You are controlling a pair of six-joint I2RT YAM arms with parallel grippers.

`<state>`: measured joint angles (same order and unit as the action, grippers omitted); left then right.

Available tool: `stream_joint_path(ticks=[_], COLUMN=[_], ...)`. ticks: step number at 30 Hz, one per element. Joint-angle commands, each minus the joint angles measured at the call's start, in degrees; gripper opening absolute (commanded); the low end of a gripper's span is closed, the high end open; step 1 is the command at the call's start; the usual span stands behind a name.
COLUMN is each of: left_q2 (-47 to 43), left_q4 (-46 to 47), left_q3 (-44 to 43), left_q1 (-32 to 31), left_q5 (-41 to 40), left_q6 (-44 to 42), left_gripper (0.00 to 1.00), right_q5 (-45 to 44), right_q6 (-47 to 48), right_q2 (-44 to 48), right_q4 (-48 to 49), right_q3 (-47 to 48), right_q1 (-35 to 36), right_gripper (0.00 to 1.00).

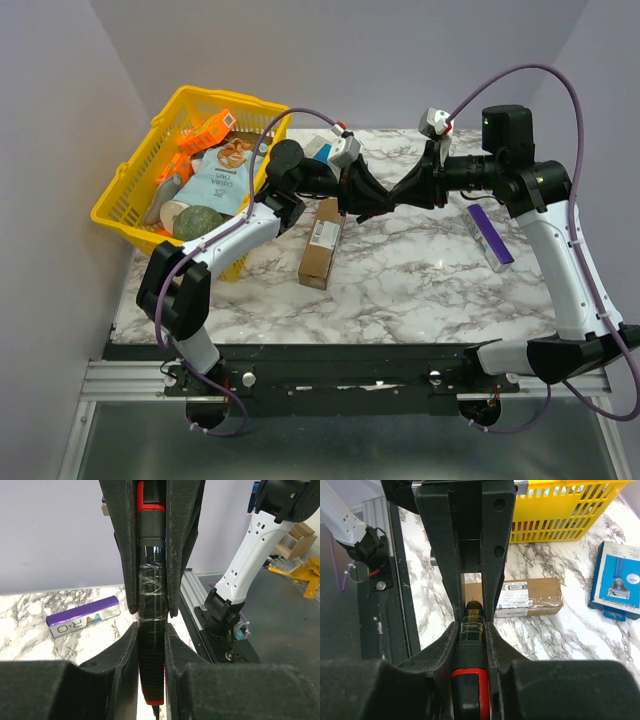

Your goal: Unpack the express box

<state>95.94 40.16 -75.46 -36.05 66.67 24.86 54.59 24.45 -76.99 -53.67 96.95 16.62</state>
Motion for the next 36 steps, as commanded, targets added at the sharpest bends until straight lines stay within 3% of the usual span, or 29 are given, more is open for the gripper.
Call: stream_joint_path(ticks=[1, 3, 10, 13, 16, 17, 19, 20, 21, 24, 29, 33, 35, 36], left_q2=[0.21, -0.23, 0.65, 1.09, 1.44, 1.7, 1.88, 1.88, 1.97, 2.06, 2.67, 2.67, 2.67, 2.67], left_q4=[-1.13, -1.75, -3.95, -3.86, -3.86, -3.6, -3.25, -2.81, -2.55, -2.11, -1.58, -1.31, -1.14, -1.23], left_q3=[-0.92, -0.48, -2.05, -2.5, -2.76, -2.85, -3.11, -3.29, -3.38, -4.08, -3.91, -3.9, -3.82, -3.73], left_q1=[0.89, 1.69, 1.86, 1.78, 1.6, 1.43, 1.34, 1.34, 1.25, 1.25, 1.07, 0.98, 0.98, 0.98], left_q5=[-2.87, -1.82, 0.21, 0.47, 0.82, 1.17, 1.61, 1.53, 1.53, 1.44, 1.35, 0.91, 0.74, 0.56], left_q6=[0.19, -0.08, -1.13, -1.4, -1.4, -1.48, -1.31, -1.13, -1.04, -0.87, -0.52, -0.34, -0.34, -0.25], left_gripper=[0.27, 0.34, 0.36, 0.28, 0.15, 0.05, 0.0, 0.0, 0.0, 0.0, 0.0, 0.0, 0.0, 0.0], right_q5=[2.18, 4.12, 5.97, 6.76, 7.37, 7.55, 7.55, 6.85, 6.59, 6.32, 6.14, 6.76, 7.37, 7.72], right_q6=[-6.5, -7.84, -7.22, -5.38, -4.32, -4.23, -4.5, -4.41, -3.8, -2.13, -2.74, -2.92, -2.22, -0.73], right_q2=[-0.35, -0.96, -1.5, -2.11, -2.11, -2.02, -2.02, -2.46, -2.72, -2.9, -2.81, -3.43, -3.95, -4.22], right_q4=[2.33, 4.01, 5.24, 3.14, 1.99, 1.99, 1.9, 0.86, -0.02, -1.88, -1.09, -1.79, -3.27, -4.15], right_q3=[1.58, 2.19, 2.72, 3.07, 2.9, 2.72, 2.28, 2.46, 2.72, 2.9, 2.63, 2.63, 2.9, 3.42], right_q1=[-3.51, -4.32, -4.32, -4.23, -4.23, -4.23, -4.23, -4.14, -3.97, -3.79, -3.62, -3.53, -3.44, -3.35], right_gripper=[0.01, 0.0, 0.0, 0.01, 0.0, 0.0, 0.01, 0.03, 0.13, 0.22, 0.24, 0.34, 0.29, 0.15])
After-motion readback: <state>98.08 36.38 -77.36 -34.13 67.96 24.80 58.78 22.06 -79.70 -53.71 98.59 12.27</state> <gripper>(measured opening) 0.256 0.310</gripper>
